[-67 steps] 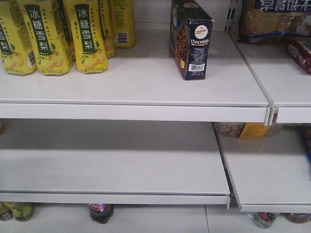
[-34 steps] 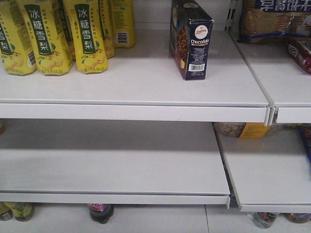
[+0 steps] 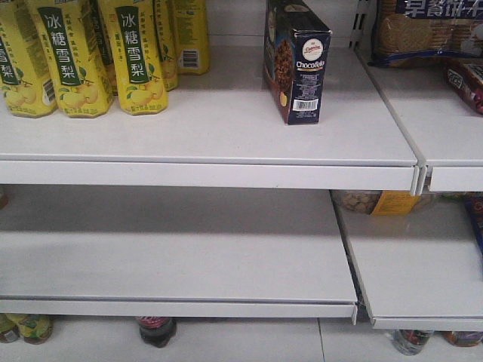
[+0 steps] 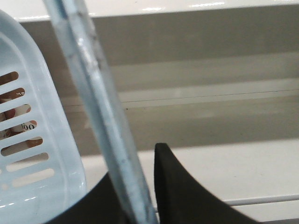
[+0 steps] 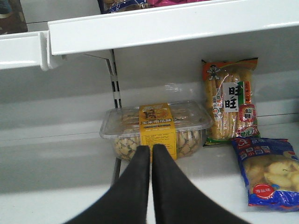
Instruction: Left arm holds basket, right arm returns cookies
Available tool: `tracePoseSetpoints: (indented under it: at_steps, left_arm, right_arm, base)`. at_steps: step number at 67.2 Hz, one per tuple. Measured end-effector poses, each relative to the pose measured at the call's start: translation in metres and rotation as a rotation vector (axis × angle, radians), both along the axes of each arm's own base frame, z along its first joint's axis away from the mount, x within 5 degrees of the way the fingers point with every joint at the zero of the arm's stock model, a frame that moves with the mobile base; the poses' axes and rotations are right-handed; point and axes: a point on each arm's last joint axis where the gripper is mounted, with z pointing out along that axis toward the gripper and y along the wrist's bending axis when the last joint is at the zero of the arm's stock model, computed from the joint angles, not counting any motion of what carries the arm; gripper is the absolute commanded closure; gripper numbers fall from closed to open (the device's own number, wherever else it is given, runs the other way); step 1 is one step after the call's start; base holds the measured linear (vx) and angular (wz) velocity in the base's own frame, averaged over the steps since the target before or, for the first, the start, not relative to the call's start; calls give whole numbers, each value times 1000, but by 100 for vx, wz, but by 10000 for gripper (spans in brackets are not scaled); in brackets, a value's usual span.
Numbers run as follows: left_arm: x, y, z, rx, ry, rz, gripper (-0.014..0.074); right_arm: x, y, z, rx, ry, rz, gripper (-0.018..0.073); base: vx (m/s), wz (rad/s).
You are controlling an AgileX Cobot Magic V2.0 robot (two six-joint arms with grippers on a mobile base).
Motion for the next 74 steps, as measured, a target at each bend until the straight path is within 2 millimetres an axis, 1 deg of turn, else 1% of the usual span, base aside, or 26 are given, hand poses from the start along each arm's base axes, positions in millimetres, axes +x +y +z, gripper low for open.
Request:
tracePoseSetpoints:
  at_steps: [74]
  left_arm:
    - [0,0,0,0,0,0,603]
  right_arm:
    - [0,0,0,2,1,0,567]
  base:
    - [0,0]
